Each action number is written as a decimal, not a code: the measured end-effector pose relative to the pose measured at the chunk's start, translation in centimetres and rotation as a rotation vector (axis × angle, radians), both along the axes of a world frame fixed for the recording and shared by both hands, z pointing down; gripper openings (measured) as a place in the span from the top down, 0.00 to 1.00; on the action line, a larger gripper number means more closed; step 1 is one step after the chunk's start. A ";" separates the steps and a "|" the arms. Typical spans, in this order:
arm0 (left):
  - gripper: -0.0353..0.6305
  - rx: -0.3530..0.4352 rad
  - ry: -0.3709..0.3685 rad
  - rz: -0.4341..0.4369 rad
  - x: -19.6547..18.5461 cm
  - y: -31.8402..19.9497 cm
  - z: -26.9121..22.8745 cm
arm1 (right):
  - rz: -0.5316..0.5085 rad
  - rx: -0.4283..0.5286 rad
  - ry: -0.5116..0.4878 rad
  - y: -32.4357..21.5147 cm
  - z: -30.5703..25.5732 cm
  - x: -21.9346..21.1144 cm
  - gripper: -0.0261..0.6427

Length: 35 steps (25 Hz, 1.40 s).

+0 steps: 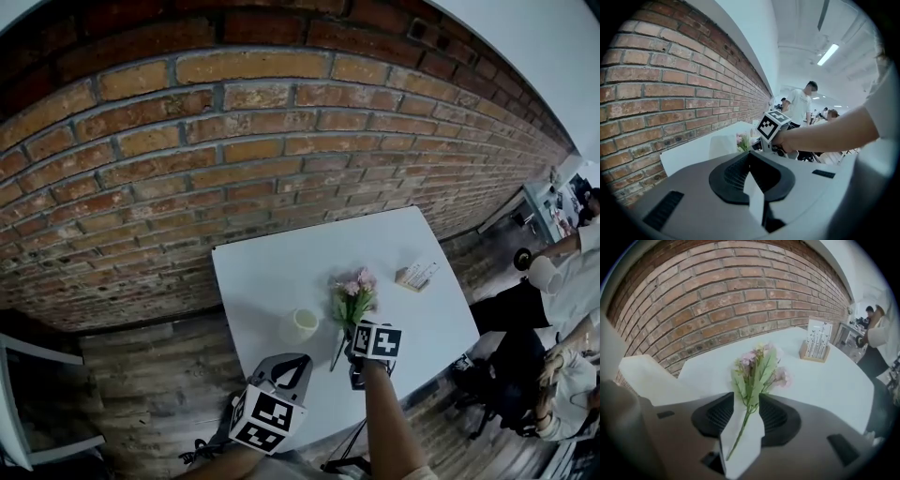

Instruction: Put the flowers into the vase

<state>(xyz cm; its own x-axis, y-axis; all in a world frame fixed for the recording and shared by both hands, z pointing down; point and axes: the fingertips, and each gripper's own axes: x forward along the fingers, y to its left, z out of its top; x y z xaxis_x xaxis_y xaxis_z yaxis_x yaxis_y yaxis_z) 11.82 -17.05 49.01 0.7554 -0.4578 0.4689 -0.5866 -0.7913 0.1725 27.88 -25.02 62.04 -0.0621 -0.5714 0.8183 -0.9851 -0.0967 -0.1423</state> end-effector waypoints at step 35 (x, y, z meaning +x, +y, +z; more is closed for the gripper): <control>0.94 -0.081 -0.004 0.009 0.0 -0.1 1.6 | 0.027 -0.203 -0.048 -2.9 5.4 0.9 0.86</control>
<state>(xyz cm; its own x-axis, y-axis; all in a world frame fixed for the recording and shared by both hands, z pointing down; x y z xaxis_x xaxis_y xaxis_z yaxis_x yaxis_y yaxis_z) 11.83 -17.18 50.62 0.7570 -0.4118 0.5073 -0.5807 -0.7799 0.2335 28.77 -27.97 67.41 -0.0906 -0.3975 0.9131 -0.9744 -0.1539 -0.1637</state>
